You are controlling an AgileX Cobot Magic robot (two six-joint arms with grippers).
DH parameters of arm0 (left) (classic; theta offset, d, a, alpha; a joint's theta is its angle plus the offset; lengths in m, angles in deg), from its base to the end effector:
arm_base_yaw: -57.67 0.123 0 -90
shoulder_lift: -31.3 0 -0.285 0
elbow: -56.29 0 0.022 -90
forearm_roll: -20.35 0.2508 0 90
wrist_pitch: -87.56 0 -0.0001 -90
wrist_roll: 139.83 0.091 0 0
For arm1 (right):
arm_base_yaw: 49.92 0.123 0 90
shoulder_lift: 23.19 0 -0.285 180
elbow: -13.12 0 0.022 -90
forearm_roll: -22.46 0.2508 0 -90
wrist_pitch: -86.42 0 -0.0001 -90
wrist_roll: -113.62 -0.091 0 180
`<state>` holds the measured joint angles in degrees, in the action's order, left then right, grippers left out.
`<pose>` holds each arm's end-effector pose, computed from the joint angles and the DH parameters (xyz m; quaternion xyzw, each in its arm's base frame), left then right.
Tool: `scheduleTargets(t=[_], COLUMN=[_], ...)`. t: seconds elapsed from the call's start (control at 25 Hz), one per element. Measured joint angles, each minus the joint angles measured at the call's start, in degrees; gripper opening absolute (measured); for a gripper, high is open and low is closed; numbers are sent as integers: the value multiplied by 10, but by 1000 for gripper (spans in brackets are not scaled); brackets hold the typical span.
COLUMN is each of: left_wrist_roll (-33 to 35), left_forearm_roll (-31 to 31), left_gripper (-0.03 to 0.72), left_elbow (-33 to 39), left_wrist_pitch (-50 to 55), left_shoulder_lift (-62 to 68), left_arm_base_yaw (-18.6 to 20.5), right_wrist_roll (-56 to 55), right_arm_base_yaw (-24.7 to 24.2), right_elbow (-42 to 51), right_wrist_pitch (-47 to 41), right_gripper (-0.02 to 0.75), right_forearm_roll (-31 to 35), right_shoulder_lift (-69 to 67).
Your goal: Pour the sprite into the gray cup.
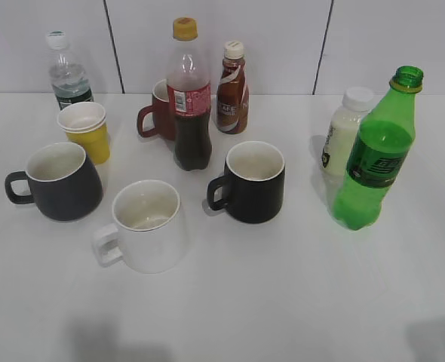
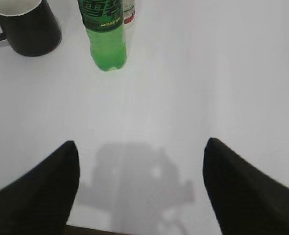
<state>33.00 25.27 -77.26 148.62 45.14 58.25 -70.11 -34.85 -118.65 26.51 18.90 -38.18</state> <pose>0.0076 0.0069 0.2874 -0.0592 0.8690 0.0147 0.4910 0.0155 -0.0009 0.2797 -0.0877 0.8745 0.0471 0.4746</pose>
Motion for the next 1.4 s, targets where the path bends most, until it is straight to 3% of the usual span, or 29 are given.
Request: scheduleTargets(t=[0.36,0.76,1.4], left_wrist_roll=[7,8,8], left_forearm_roll=[-5,-7,-7], left_gripper=[406,372,343], left_elbow=[0,0,0], left_wrist_pitch=[-5,-7,-7], left_shoulder_lift=[-2,-64,-64], left_arm_base_yaw=[0,-3,-3], right_wrist_roll=[0,0,0], right_arm_base_yaw=[-4,-75,-80], right_elbow=[0,1,1], right_wrist_pitch=[3,5,5], right_gripper=[582,582,582], right_forearm_roll=[0,5,9], right_shoulder_lift=[0,70,77])
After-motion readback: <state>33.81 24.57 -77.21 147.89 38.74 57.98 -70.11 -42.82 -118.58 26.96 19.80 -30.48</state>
